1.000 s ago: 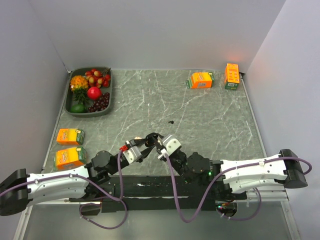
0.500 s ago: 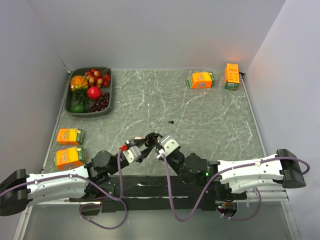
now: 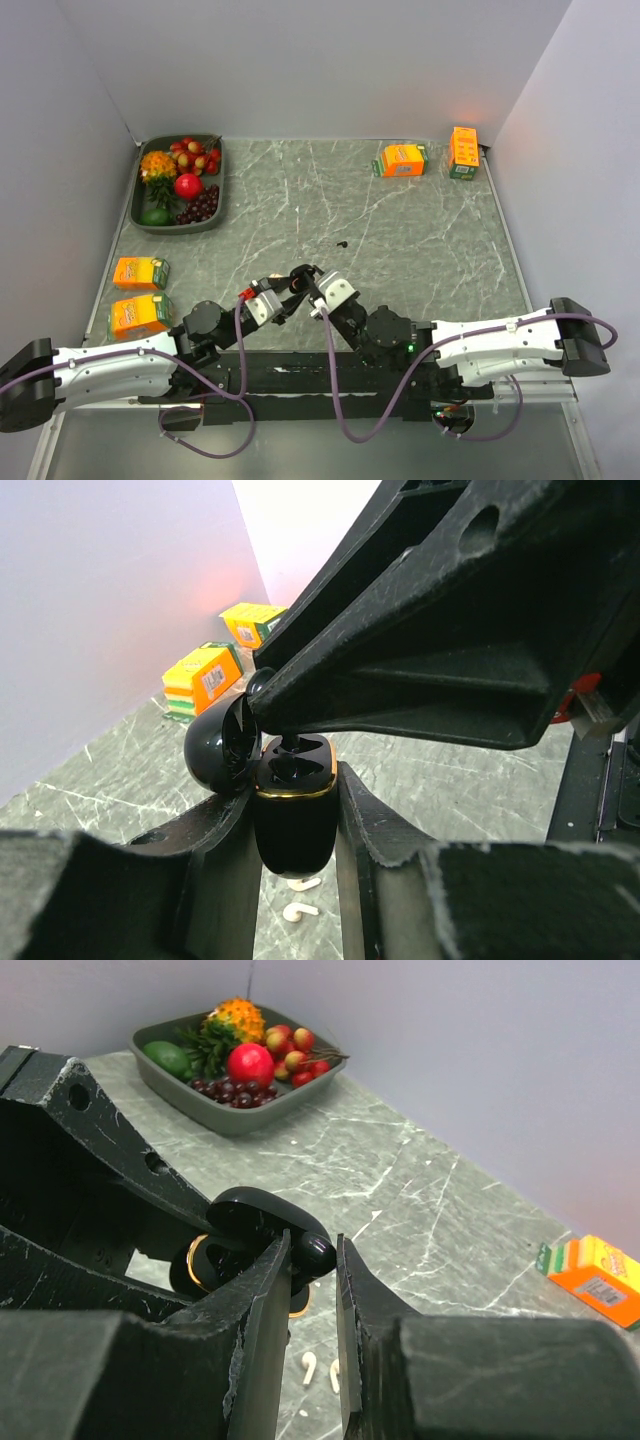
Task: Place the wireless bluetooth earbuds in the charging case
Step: Place the earbud in the charging case.
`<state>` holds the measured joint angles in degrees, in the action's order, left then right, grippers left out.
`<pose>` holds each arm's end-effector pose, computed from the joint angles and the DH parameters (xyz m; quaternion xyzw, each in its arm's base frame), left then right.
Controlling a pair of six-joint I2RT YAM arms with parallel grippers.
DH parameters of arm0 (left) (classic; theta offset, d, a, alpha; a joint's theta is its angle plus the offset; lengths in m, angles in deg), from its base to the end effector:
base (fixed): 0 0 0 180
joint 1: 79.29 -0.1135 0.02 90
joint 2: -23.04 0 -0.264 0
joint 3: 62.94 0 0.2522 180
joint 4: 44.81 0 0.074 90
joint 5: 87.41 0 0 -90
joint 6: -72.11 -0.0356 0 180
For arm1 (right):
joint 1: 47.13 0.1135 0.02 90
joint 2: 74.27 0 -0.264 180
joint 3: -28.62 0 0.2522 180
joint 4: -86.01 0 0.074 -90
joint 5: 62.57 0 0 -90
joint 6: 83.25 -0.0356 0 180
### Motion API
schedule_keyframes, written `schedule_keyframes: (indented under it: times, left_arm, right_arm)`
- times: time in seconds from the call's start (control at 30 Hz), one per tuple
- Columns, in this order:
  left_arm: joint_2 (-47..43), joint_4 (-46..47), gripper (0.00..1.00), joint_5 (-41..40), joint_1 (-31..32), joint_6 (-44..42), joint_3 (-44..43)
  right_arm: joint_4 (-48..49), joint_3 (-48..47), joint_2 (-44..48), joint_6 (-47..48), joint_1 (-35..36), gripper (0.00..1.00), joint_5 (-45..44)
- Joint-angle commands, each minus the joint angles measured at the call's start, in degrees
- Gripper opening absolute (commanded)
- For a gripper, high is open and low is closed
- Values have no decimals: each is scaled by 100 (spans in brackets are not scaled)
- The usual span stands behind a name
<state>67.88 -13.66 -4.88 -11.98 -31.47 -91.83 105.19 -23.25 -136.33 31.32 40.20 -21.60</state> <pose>0.0740 -0.1650 0.2590 0.3538 0.4948 -0.3229 0.7251 0.0381 0.2392 0.3173 -0.3130 0.5923 0.1301 0.7310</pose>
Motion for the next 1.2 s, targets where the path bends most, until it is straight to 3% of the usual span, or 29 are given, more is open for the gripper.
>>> schedule_keyframes:
  times: [0.0, 0.4, 0.5, 1.17]
  left_arm:
    - [-81, 537, 1, 114, 28, 163, -271]
    - [-54, 590, 1, 26, 28, 146, -262]
    - [-63, 581, 1, -1, 28, 145, -253]
    - [7, 616, 1, -53, 28, 207, -191]
  right_arm:
    - [-542, -3, 238, -541, -23, 0, 377]
    - [-992, -127, 485, -823, -14, 4, 571]
    - [-975, -153, 502, -823, -14, 0, 536]
    - [-193, -109, 748, -173, -14, 0, 219]
